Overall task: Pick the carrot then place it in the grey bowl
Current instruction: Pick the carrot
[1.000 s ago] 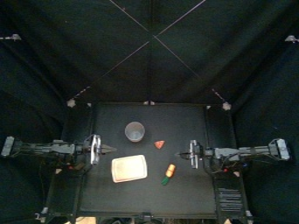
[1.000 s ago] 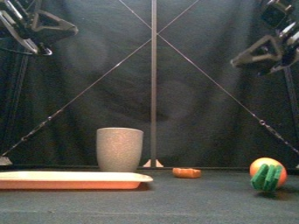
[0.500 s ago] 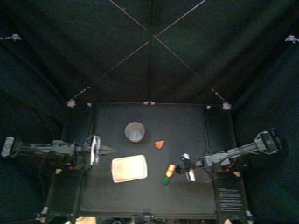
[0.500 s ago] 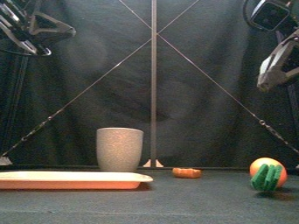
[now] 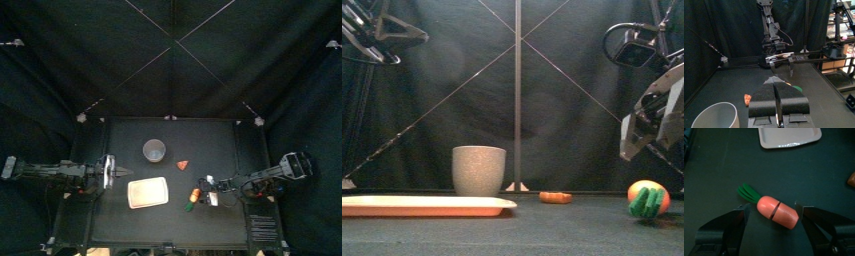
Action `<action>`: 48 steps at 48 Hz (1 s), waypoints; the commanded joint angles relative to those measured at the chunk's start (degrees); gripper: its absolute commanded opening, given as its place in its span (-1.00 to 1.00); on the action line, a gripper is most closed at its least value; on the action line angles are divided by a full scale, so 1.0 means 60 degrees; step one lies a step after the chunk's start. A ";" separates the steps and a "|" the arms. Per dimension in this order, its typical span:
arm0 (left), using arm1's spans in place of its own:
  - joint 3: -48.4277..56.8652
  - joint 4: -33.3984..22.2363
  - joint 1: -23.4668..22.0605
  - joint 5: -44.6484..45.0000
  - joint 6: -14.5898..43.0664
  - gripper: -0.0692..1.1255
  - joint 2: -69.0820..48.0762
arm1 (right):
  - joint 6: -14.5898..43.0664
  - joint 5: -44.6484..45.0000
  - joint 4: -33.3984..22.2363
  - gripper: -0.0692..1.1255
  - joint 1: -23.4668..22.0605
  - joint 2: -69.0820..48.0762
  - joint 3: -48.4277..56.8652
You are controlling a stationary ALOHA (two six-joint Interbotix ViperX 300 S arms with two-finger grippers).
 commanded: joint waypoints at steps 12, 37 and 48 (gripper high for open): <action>-0.0117 0.0029 0.0015 -0.0044 0.0015 -0.95 0.0015 | -0.0029 -0.0029 -0.0044 0.84 -0.0278 0.0923 -0.0381; -0.0117 0.0029 0.0044 -0.0044 0.0015 -0.95 0.0015 | -0.0029 0.0044 -0.0176 0.79 -0.0264 0.2036 -0.0820; -0.0117 0.0029 0.0044 -0.0044 0.0015 -0.95 0.0015 | -0.0029 0.0234 -0.0366 0.39 -0.0249 0.2271 -0.1055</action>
